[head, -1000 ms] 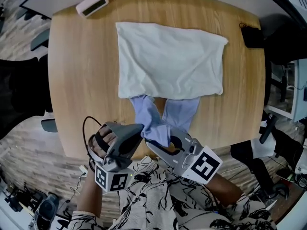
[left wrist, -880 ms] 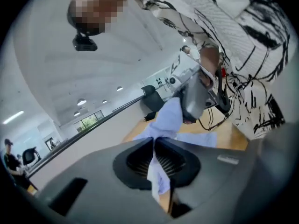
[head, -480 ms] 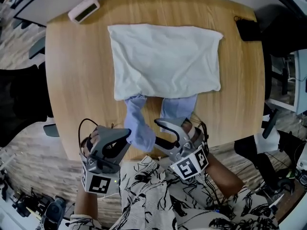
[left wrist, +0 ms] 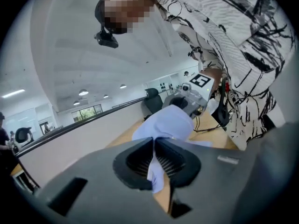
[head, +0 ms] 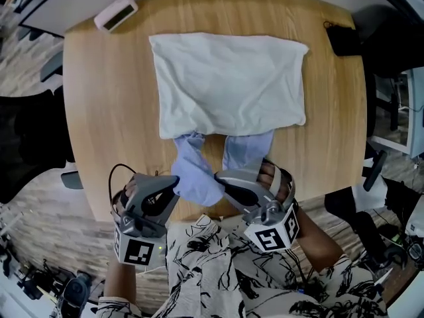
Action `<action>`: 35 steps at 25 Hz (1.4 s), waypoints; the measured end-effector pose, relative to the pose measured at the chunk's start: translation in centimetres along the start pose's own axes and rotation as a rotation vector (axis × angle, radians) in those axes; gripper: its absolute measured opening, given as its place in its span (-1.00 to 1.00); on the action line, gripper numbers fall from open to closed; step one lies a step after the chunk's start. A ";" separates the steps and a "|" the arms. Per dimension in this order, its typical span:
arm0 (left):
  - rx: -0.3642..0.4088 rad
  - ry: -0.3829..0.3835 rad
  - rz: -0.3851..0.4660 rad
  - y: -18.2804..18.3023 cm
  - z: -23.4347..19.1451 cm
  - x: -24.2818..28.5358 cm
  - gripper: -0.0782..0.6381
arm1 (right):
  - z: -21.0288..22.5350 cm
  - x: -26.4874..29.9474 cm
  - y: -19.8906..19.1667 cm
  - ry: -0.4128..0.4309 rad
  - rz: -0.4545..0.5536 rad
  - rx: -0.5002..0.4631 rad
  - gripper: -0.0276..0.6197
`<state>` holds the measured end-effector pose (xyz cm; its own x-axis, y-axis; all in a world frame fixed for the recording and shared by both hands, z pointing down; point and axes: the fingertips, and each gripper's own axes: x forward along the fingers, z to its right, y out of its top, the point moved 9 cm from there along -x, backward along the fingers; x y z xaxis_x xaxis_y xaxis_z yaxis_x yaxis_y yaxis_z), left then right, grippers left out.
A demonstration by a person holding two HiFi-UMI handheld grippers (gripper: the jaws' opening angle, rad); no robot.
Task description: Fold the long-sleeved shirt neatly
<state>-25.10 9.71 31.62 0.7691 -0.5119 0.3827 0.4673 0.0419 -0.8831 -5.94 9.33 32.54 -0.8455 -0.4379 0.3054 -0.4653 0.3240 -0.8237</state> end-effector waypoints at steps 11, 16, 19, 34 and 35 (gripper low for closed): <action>0.234 0.235 -0.056 0.4 4.7 0.7 0.07 | 5.5 0.4 5.6 0.052 -0.224 0.162 -0.84; 0.454 0.414 -0.115 2.3 7.9 1.5 0.16 | 7.1 2.3 6.8 0.058 -0.229 0.207 -0.84; 0.611 0.564 -0.213 2.5 8.4 3.2 0.16 | 7.4 3.2 7.4 0.077 -0.231 0.249 -0.84; -0.178 0.134 0.006 3.5 -6.5 -1.3 -0.73 | 9.7 3.9 5.1 0.143 -0.297 0.191 -0.84; -0.232 0.097 -0.005 3.1 -7.7 -1.2 -0.73 | 10.2 4.3 4.9 0.147 -0.295 0.199 -0.84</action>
<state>-27.94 3.81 26.36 0.7165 -0.5919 0.3692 0.3499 -0.1530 -0.9242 -9.21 0.53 24.95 -0.7180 -0.3580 0.5969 -0.6467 0.0261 -0.7623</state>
